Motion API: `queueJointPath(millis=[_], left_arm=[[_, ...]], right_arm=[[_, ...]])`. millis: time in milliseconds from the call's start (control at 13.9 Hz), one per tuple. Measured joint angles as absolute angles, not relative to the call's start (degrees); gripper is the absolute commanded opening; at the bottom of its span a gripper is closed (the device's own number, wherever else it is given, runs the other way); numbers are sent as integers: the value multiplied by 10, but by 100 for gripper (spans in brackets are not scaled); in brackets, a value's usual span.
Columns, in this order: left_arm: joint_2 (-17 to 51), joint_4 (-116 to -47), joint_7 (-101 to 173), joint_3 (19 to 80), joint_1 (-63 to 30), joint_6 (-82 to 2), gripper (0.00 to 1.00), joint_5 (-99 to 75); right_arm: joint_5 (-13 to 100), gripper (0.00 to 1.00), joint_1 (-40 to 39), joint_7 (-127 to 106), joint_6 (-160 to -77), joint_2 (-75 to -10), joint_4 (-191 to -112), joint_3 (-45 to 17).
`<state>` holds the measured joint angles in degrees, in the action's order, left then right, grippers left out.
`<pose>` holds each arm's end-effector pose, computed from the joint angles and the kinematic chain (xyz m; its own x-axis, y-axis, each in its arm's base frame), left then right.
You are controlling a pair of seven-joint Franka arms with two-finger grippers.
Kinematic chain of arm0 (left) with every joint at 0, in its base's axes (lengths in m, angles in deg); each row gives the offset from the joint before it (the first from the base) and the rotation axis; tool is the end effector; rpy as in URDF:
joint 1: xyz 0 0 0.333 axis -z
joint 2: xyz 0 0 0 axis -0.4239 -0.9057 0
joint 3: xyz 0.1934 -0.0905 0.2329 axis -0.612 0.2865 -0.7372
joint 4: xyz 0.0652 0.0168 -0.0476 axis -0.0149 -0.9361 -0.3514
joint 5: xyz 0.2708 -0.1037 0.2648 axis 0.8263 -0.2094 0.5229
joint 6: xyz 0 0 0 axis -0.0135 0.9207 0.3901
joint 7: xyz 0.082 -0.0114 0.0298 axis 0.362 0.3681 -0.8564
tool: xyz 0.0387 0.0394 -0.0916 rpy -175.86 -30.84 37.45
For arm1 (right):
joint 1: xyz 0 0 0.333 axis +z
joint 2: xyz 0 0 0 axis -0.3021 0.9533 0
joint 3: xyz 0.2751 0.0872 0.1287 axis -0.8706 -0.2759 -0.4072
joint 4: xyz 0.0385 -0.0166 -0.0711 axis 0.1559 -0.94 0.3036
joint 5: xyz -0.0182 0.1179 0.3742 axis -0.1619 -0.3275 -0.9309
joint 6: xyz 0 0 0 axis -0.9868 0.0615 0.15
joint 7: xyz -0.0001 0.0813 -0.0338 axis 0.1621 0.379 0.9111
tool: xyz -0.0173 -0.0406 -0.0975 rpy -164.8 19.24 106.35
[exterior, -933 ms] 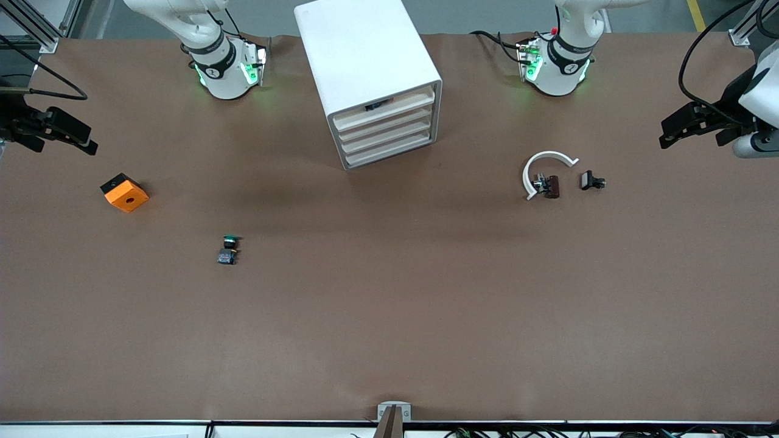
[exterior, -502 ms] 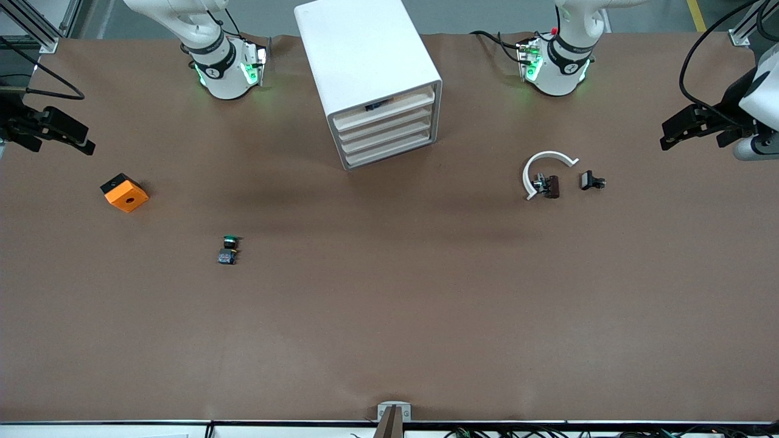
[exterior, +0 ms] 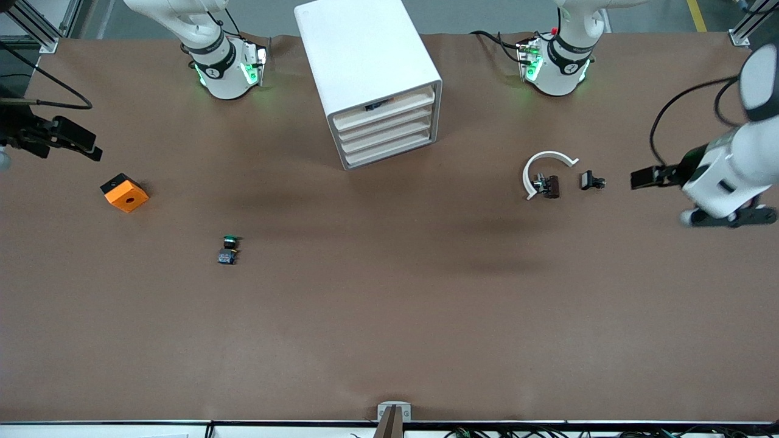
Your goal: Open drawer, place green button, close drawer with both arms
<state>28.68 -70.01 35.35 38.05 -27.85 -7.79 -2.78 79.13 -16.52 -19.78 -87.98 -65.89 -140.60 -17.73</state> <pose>0.5998 -0.0345 0.4949 0.9548 0.0485 -0.2932 0.0480 -0.9988 -0.0089 0.5457 -0.0032 0.6306 0.9947 -0.0820 -0.0621 -0.0833 -0.9964 -0.0182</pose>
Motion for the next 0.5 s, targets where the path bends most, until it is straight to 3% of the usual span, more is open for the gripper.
queueJointPath(millis=[502], left_arm=[[168,-695,95,388,-240,-110,100,-101]], right_arm=[[805,100,-107,-207,-914,-585,-1431,-184]])
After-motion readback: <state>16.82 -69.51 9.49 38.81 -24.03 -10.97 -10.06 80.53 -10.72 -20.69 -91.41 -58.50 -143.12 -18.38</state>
